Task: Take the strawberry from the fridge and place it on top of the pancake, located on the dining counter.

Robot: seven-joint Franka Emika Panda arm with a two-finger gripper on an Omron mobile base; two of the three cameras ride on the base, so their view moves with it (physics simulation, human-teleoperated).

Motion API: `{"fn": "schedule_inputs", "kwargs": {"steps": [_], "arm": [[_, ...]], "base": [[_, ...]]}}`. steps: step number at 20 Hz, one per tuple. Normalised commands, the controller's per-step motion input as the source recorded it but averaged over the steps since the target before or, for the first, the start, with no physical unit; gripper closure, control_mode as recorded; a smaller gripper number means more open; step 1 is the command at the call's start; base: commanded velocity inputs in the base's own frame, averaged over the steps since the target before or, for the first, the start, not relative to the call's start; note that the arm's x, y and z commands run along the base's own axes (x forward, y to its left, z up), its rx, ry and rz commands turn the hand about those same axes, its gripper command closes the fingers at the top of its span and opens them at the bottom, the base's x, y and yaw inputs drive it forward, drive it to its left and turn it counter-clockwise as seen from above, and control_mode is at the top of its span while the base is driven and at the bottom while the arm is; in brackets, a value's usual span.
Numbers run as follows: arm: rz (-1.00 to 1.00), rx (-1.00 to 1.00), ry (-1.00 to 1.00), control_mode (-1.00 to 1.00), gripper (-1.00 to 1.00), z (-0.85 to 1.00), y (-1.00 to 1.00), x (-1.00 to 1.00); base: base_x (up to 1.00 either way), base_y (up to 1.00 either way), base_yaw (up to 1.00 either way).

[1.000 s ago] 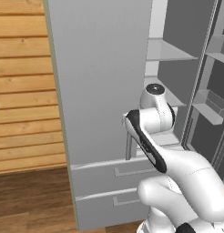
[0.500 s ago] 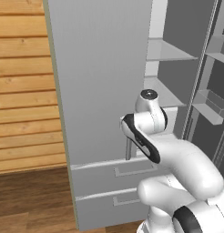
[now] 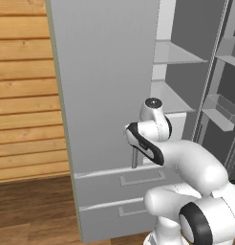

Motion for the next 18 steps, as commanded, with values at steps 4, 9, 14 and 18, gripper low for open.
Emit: {"fn": "schedule_inputs", "kwargs": {"steps": [4, 9, 14, 18], "arm": [[0.0, 0.0, 0.0, -1.0, -1.0, -0.1, 0.0, 0.17], [0.0, 0.0, 0.0, -1.0, -1.0, 0.0, 0.0, 0.13], [0.0, 0.0, 0.0, -1.0, -1.0, 0.0, 0.0, 0.16], [0.0, 0.0, 0.01, -1.0, -1.0, 0.0, 0.0, 0.24]], "base": [[0.0, 0.0, 0.0], [0.0, 0.0, 0.0], [0.0, 0.0, 0.0], [0.0, 0.0, 0.0]]}}
